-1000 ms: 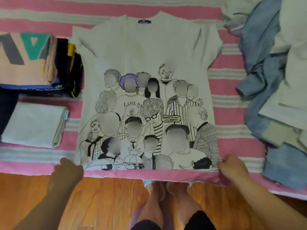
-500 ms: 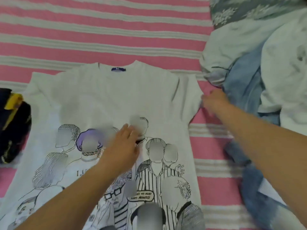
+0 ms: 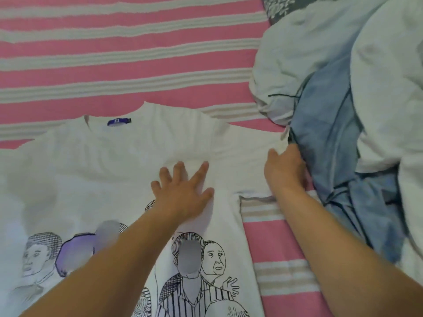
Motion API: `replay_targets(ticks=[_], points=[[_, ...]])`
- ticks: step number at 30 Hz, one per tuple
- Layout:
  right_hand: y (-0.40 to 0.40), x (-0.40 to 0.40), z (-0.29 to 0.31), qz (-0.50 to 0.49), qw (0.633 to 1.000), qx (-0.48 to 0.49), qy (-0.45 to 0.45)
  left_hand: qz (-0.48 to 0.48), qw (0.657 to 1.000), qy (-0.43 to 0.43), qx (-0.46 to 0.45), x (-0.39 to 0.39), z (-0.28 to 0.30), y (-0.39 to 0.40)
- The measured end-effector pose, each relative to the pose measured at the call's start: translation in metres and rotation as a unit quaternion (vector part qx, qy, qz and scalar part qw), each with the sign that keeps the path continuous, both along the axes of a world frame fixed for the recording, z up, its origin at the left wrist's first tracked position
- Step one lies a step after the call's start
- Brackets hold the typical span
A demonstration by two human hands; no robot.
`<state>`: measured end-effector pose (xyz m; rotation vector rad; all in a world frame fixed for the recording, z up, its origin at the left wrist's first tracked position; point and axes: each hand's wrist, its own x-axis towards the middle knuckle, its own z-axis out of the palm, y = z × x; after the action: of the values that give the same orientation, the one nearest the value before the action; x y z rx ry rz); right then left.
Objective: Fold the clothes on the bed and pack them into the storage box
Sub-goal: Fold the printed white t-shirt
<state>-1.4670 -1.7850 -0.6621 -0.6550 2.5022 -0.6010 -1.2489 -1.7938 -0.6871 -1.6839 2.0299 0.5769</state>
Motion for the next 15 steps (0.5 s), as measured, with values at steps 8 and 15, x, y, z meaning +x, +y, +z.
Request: replay_targets(ticks=[8,15], points=[[-0.027,0.087,0.097,0.435,0.885,-0.104,-0.128,0.542,0.514,0.623,0.232,0.071,0.071,-0.03],[0.163,0.072,0.04,0.237,0.97,0.052,0.0,0.571,0.48,0.615,0.255,0.096,0.015,-0.01]])
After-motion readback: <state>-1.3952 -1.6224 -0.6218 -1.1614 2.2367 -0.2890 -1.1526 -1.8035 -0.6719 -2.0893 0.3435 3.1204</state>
